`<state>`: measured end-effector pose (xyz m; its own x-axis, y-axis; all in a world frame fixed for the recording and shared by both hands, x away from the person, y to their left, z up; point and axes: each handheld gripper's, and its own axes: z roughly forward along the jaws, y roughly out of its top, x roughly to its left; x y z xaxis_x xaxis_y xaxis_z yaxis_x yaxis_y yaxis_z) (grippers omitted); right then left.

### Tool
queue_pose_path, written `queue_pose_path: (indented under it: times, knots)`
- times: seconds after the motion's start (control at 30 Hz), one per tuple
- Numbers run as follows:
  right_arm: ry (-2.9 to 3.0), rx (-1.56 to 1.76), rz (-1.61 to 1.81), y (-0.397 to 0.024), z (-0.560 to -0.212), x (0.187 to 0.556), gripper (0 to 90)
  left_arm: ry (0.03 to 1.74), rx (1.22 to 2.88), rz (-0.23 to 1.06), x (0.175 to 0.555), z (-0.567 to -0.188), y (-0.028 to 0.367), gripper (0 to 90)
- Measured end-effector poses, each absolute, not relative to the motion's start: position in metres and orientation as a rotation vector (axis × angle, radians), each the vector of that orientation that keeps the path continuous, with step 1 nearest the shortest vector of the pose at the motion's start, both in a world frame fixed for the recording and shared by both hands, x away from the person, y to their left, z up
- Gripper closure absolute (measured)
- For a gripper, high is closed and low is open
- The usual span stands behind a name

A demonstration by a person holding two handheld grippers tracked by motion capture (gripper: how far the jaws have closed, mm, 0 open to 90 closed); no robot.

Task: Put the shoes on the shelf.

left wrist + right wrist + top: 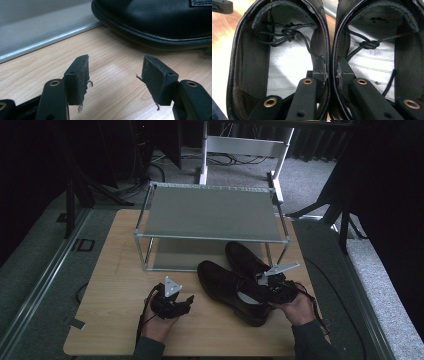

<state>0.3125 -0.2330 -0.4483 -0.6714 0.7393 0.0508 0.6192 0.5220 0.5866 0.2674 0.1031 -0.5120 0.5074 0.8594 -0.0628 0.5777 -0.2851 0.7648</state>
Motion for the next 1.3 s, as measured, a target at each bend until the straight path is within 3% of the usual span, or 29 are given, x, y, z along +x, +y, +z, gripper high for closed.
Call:
queue_pose_path:
  times: [1.3]
  knots:
    - [2.526, 1.237, 0.923, -0.210, -0.449, 0.347, 80.2, 1.133, 2.001, 0.462, 0.279, -0.508, 0.084, 39.6]
